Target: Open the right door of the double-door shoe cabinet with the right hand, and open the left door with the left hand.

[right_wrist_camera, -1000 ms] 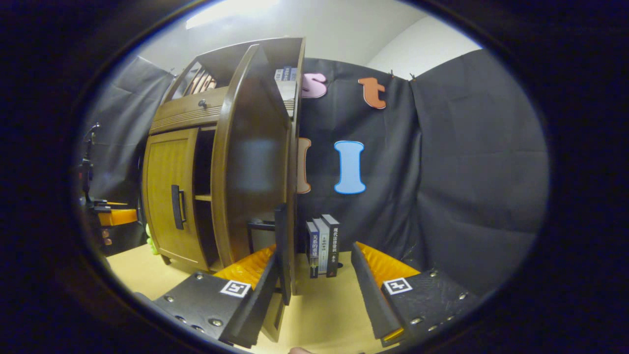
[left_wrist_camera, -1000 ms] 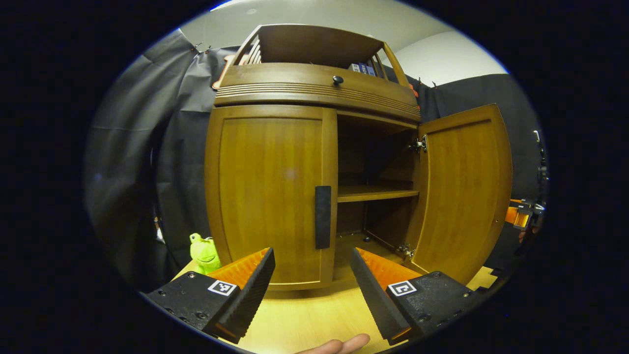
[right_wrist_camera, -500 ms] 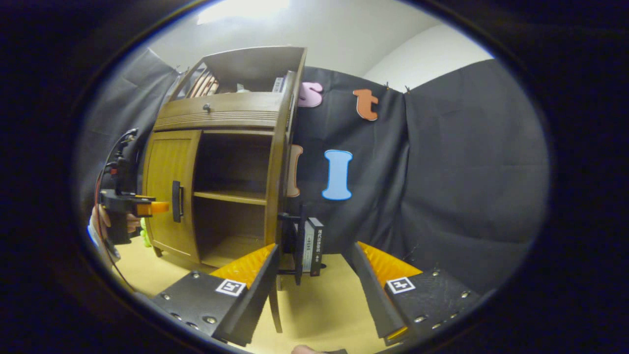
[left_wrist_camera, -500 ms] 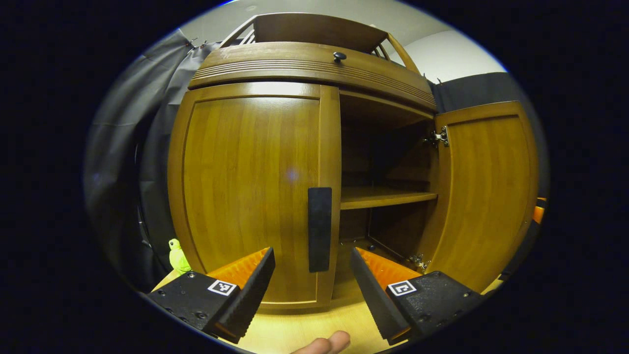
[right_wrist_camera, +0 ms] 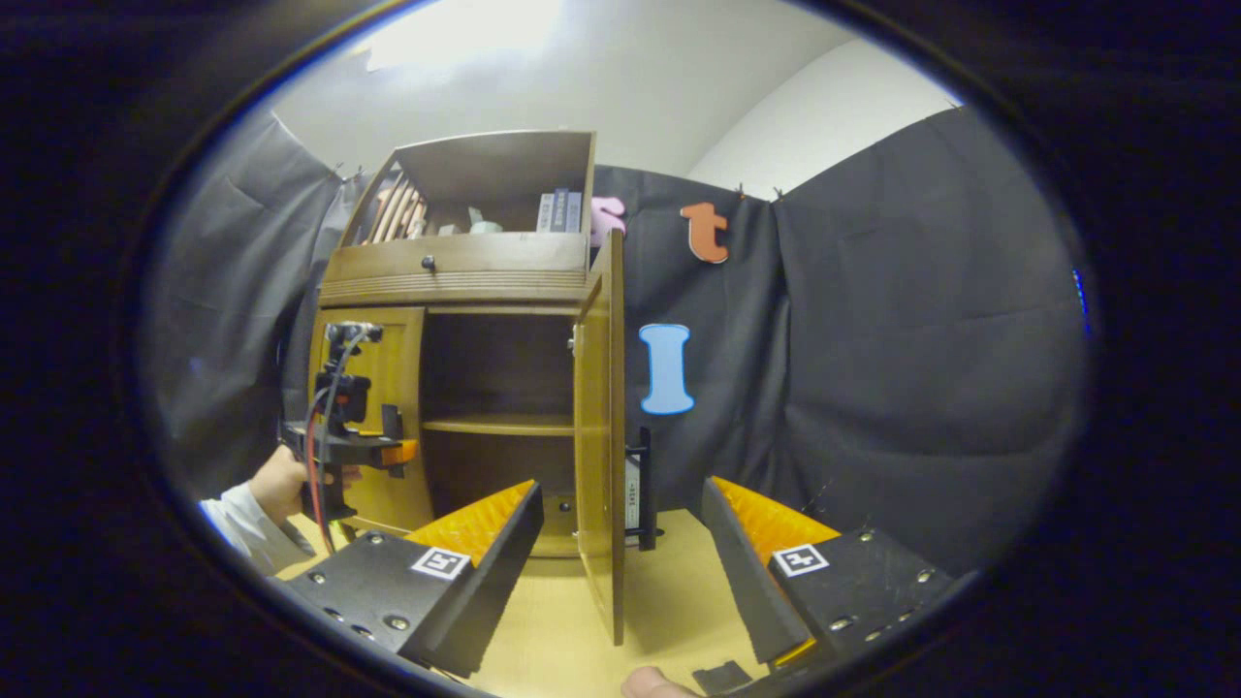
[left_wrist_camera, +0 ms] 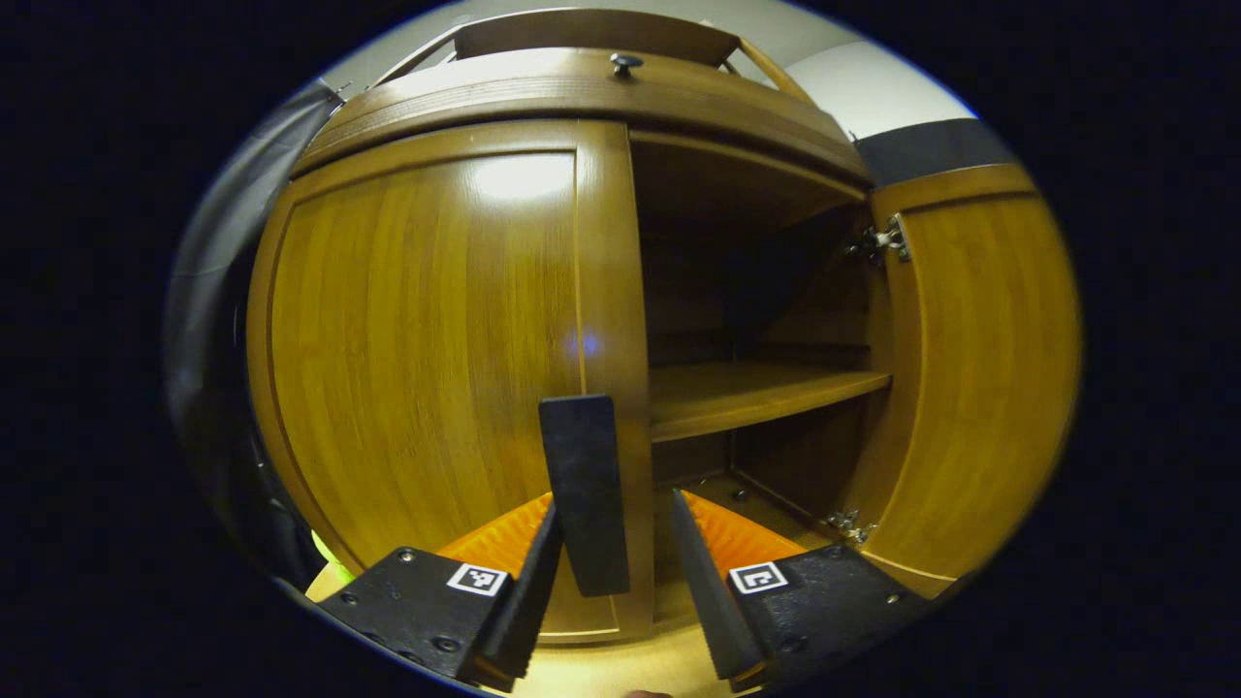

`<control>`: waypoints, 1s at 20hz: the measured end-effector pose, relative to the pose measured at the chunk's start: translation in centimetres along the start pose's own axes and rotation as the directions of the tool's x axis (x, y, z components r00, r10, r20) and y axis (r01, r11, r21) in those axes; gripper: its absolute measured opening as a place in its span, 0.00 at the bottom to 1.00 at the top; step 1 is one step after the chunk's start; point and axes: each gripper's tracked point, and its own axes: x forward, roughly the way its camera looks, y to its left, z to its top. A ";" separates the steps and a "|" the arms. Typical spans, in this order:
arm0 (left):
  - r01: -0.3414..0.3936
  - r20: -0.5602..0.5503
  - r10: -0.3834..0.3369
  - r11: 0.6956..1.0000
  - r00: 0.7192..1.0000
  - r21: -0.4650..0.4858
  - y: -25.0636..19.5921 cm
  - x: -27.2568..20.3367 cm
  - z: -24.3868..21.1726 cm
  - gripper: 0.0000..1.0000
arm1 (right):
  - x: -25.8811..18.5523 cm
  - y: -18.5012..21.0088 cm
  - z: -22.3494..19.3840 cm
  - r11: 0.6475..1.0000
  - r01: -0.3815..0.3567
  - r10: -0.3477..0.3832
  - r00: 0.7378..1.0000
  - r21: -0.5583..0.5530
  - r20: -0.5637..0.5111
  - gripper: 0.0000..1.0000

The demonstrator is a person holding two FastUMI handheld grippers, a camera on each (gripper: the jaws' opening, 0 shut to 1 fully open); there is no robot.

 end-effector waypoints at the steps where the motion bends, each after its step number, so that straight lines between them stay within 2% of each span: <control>1: -0.035 -0.014 0.035 0.999 0.999 -0.010 1.1 0.3 -0.5 0.61 | -0.4 0.2 -0.1 1.000 0.000 0.000 1.000 0.013 -0.002 0.98; 2: -0.013 -0.006 0.013 0.998 1.000 -0.065 0.8 -0.4 -0.3 0.51 | -0.8 0.3 -0.2 1.000 0.000 0.000 1.000 0.027 -0.006 0.98; 3: -0.002 0.024 0.004 0.996 1.000 -0.084 0.5 0.5 0.1 0.41 | -1.0 0.4 -0.2 0.999 0.004 -0.004 1.000 0.045 -0.008 0.98; 4: 0.004 -0.001 -0.005 0.997 1.000 -0.077 0.3 0.4 -0.6 0.31 | -1.3 0.5 -0.1 0.998 0.003 -0.003 1.000 0.058 -0.008 0.98; 6: 0.023 0.020 -0.022 0.999 1.000 -0.042 0.4 0.3 -0.2 0.31 | -1.9 0.9 0.1 0.998 -0.004 0.005 1.000 0.069 -0.005 0.98; 10: 0.059 0.026 -0.057 0.996 0.998 -0.071 0.0 -0.1 0.0 0.31 | -2.8 1.6 0.3 0.998 -0.007 0.007 1.000 0.060 0.001 0.98; 20: 0.127 0.044 -0.124 0.989 0.991 -0.076 -0.2 -1.2 0.7 0.30 | -4.2 3.6 0.0 0.999 -0.022 0.022 1.000 0.037 -0.007 0.98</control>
